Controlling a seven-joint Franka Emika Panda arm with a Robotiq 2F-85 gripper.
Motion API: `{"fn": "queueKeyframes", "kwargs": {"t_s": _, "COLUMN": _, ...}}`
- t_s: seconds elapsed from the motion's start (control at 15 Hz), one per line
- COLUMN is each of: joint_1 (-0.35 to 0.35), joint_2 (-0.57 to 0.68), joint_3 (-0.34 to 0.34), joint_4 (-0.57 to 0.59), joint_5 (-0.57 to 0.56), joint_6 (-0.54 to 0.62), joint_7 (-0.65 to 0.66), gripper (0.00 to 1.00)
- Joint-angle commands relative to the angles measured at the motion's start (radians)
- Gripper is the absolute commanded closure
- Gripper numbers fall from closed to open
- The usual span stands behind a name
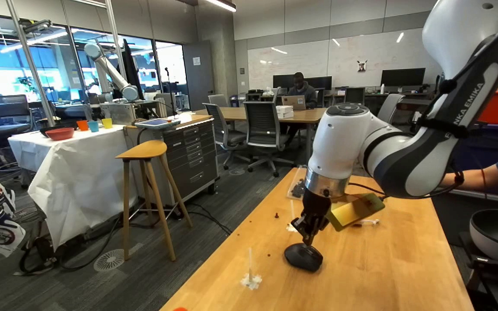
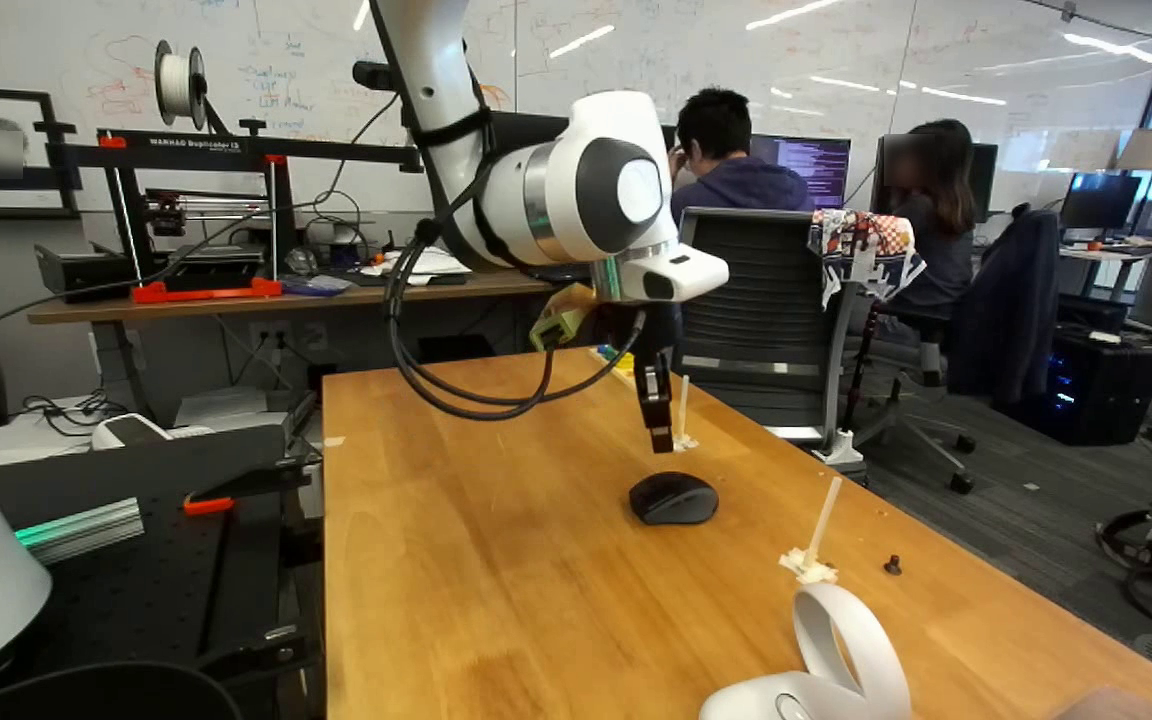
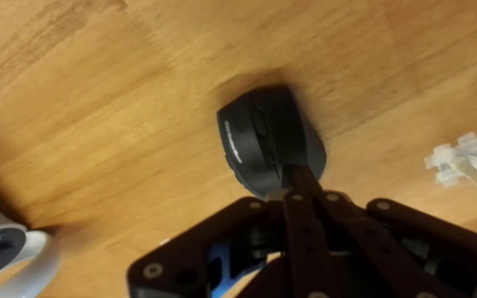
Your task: Move the computer mouse.
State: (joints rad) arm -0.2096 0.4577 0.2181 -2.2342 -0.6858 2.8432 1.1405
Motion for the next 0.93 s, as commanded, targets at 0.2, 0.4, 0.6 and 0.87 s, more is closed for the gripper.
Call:
{"fn": "queueKeyframes", "kwargs": {"t_s": 0.2, "joint_1": 0.058, "joint_2": -0.172, "joint_3": 0.011, "joint_4": -0.019, "joint_5": 0.456, "joint_6": -0.037, "joint_7": -0.353, "gripper": 0.98}}
{"fn": "queueKeyframes", "kwargs": {"t_s": 0.4, "joint_1": 0.111, "joint_2": -0.245, "joint_3": 0.001, "joint_4": -0.011, "joint_5": 0.661, "joint_6": -0.127, "joint_7": -0.542, "gripper": 0.98}}
{"fn": "queueKeyframes", "kwargs": {"t_s": 0.6, "joint_1": 0.160, "joint_2": -0.322, "joint_3": -0.020, "joint_4": 0.001, "joint_5": 0.779, "joint_6": -0.278, "joint_7": -0.701, "gripper": 0.97}}
{"fn": "queueKeyframes", "kwargs": {"t_s": 0.87, "joint_1": 0.201, "joint_2": -0.434, "joint_3": -0.054, "joint_4": 0.016, "joint_5": 0.822, "joint_6": -0.510, "joint_7": -0.852, "gripper": 0.97}}
